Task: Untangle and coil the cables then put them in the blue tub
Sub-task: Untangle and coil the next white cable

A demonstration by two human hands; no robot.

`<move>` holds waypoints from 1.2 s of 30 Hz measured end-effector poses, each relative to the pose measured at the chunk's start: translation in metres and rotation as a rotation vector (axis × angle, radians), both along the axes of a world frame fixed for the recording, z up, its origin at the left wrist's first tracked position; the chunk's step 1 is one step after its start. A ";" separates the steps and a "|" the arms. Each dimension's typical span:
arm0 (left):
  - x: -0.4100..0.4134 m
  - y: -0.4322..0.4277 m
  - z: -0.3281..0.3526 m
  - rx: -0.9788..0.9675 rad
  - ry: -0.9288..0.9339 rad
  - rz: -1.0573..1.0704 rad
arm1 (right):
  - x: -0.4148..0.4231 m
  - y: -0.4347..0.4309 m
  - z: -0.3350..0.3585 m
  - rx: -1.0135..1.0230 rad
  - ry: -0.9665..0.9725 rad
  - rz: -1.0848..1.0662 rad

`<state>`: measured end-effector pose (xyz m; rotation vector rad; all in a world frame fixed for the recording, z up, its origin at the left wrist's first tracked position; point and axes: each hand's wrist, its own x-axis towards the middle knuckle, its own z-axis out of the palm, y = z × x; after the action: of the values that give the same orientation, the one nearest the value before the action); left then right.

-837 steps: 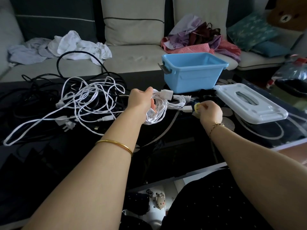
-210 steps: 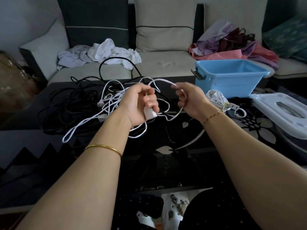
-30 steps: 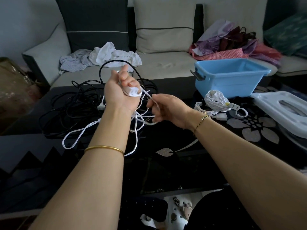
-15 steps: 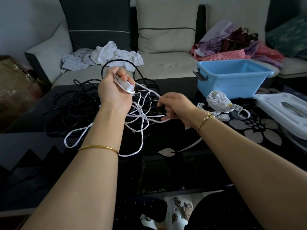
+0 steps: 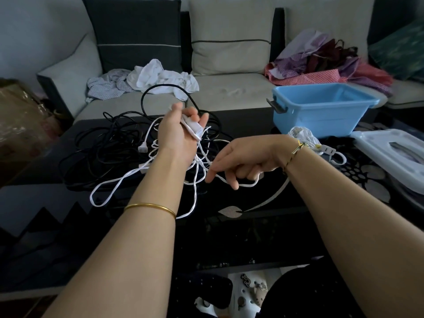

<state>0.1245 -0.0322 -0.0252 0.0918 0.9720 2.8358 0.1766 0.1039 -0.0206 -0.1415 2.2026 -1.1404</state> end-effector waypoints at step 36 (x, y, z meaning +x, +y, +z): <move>0.028 0.026 0.013 -0.930 0.135 -0.583 | -0.023 0.029 -0.013 -0.428 0.698 -0.901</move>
<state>0.1526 -0.0063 -0.0120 0.3812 1.8125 1.6817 0.1536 0.1329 -0.0333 0.3765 2.6504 -2.3387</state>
